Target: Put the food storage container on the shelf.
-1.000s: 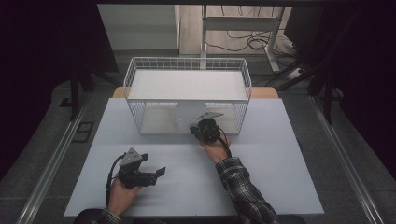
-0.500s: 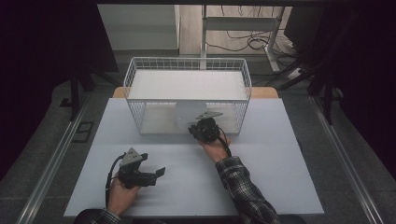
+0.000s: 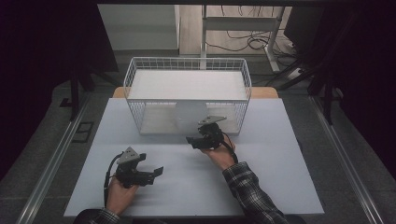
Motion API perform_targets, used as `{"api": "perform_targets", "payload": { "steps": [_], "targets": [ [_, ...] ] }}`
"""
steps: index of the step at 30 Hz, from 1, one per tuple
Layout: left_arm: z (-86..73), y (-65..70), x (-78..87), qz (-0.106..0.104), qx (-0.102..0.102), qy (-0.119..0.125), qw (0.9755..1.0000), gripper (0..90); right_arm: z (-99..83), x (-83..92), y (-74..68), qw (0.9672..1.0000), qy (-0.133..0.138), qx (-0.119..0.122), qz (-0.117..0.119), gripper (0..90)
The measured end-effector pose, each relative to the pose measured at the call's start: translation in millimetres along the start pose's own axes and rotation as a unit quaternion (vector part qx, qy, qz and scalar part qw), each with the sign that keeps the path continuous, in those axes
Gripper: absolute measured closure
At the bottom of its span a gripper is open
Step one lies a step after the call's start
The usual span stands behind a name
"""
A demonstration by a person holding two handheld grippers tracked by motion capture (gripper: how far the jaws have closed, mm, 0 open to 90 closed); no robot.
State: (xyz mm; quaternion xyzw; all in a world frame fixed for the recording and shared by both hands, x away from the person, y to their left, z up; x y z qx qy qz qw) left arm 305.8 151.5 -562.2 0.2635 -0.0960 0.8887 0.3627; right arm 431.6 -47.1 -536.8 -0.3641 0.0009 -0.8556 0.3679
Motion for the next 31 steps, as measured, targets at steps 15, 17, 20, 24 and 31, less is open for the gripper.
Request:
{"api": "perform_targets", "payload": {
  "steps": [15,17,20,24,31],
  "targets": [
    [-4.6,0.5,3.7,0.009,-0.028,-0.016,0.9994,3.4,-40.9,72.0,3.4,0.9999,0.007,0.012,0.002,3.6],
    [-6.4,0.6,3.7,0.014,-0.035,-0.019,0.9991,2.9,-48.6,81.6,5.7,0.9999,0.008,0.010,0.001,2.7],
    [-9.6,0.7,3.3,0.019,-0.044,-0.025,0.9985,2.5,-63.5,94.0,11.3,0.9999,0.006,0.006,-0.008,1.1],
    [-11.5,0.2,2.7,0.021,-0.046,-0.025,0.9984,2.1,-92.3,111.8,22.1,0.9998,0.001,-0.009,-0.018,1.4],
    [-14.6,0.7,-1.7,0.012,-0.047,-0.036,0.9982,1.0,-119.0,114.5,37.7,0.9982,-0.032,-0.010,-0.050,1.8]
  ]
}}
Point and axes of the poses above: each handheld gripper's, and its own axes: x roughly backward along the jaws, z roughly out of its top, y roughly to its right, the point moved 7 cm from there along -x, roughly forward along the jaws, and after that the axes turned 14 degrees about -x, right-handed, at the moved point
